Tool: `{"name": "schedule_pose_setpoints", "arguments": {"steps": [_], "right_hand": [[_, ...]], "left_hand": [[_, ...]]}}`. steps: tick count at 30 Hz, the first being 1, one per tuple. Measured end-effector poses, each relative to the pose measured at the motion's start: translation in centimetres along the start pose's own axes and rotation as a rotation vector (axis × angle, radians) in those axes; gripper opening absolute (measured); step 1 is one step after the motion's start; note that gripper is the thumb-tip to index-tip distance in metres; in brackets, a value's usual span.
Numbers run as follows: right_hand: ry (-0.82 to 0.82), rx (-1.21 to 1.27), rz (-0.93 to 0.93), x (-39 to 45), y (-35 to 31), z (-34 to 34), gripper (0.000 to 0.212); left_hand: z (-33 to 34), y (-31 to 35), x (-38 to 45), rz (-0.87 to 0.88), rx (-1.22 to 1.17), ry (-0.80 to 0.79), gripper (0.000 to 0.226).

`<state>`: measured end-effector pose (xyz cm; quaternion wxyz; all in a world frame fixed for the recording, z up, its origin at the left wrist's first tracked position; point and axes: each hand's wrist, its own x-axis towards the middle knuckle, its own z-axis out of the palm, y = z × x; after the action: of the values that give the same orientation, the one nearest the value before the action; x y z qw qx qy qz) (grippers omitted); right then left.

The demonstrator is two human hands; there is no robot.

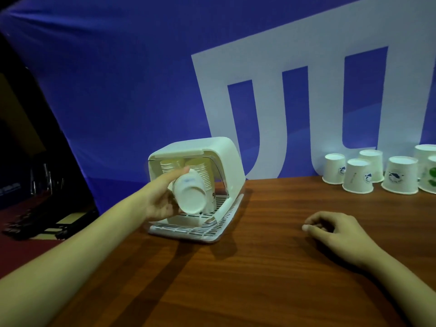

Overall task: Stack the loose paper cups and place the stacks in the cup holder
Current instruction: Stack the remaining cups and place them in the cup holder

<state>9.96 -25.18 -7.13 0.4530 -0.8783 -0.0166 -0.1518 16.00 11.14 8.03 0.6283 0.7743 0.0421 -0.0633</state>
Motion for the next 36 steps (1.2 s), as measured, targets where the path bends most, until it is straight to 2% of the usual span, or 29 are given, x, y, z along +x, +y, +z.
{"name": "schedule_pose_setpoints", "arguments": {"steps": [1, 3, 5, 7, 14, 19, 22, 25, 26, 29, 30, 33, 34, 36], "right_hand": [[-0.003, 0.004, -0.001, 0.0, 0.0, 0.0, 0.008], [0.001, 0.006, -0.004, 0.1, 0.1, 0.1, 0.008], [0.001, 0.006, -0.006, 0.1, 0.2, 0.1, 0.008], [-0.002, 0.004, -0.005, 0.0, 0.3, 0.1, 0.008], [-0.001, -0.014, -0.004, 0.0, 0.2, 0.0, 0.007], [0.005, -0.016, 0.004, -0.1, 0.1, 0.0, 0.007], [0.004, -0.029, -0.002, -0.2, -0.1, -0.1, 0.007], [0.004, -0.03, -0.001, -0.2, -0.2, -0.2, 0.006], [0.001, -0.028, 0.001, -0.2, -0.2, -0.2, 0.006], [0.0, -0.043, 0.002, -0.1, -0.2, -0.2, 0.006], [0.003, -0.05, 0.001, 0.0, -0.2, -0.1, 0.006], [0.005, -0.046, 0.004, -0.1, -0.4, -0.1, 0.006], [0.004, -0.051, 0.001, -0.1, -0.5, -0.1, 0.006], [0.002, -0.059, -0.008, -0.3, -0.6, -0.1, 0.006]], "left_hand": [[-0.1, -0.2, 0.3, 0.017, -0.002, -0.029, 0.028], [-0.2, -0.4, 0.5, 0.045, 0.025, -0.019, 0.035], [-0.8, -0.7, 0.9, 0.084, 0.088, 0.067, 0.054], [-1.4, -0.9, 1.3, 0.123, 0.085, 0.15, 0.062], [-3.0, -0.9, 1.4, 0.176, -0.117, 0.371, 0.043], [-4.0, -0.2, 1.9, 0.131, -0.271, 0.362, 0.055], [-4.4, 0.0, 1.9, 0.172, -0.187, 0.433, 0.045], [-5.7, -0.4, 1.8, 0.237, -0.026, 0.506, 0.068], [-6.2, -0.9, 2.0, 0.247, 0.009, 0.513, 0.069], [-6.1, -1.9, 1.6, 0.268, 0.03, 0.491, 0.049], [-5.8, -2.2, 1.5, 0.297, 0.047, 0.493, 0.049], [-4.5, -2.6, 1.5, 0.333, 0.088, 0.45, 0.074], [-3.9, -2.4, 1.6, 0.304, 0.074, 0.403, 0.074], [-2.9, -1.6, 2.0, 0.239, 0.021, 0.312, 0.059]]}}
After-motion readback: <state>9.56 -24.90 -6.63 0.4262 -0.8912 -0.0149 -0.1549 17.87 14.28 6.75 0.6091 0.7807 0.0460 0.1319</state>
